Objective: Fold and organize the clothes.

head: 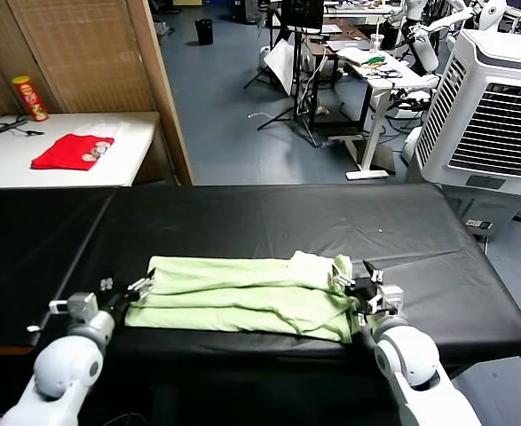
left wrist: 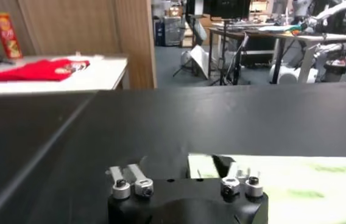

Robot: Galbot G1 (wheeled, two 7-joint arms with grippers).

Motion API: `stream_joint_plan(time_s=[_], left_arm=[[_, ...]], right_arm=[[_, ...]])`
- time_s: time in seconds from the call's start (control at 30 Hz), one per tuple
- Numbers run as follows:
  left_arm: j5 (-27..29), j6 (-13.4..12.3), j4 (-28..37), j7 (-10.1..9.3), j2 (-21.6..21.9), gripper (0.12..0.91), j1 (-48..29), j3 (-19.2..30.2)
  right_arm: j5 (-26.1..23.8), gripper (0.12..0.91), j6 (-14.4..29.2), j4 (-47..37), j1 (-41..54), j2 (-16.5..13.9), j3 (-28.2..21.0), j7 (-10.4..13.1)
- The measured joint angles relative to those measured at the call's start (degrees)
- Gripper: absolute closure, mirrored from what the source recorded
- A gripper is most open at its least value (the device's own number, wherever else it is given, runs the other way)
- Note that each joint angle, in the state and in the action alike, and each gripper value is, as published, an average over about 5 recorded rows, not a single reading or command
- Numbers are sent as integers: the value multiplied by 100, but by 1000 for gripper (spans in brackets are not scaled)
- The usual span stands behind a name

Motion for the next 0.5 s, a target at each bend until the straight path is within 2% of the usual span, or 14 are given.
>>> stream_joint_plan(time_s=[0.33, 0.43, 0.5], left_arm=[[-165, -25, -173, 36, -231, 236, 471, -41], [-182, -36, -97, 42, -282, 310, 456, -14], [-214, -45, -39, 44, -306, 418, 424, 5]], right_arm=[[-3, 227, 17, 94, -30, -17, 5, -23], [-14, 227, 32, 108, -40, -17, 10, -32], [-31, 227, 40, 113, -51, -13, 7, -45]])
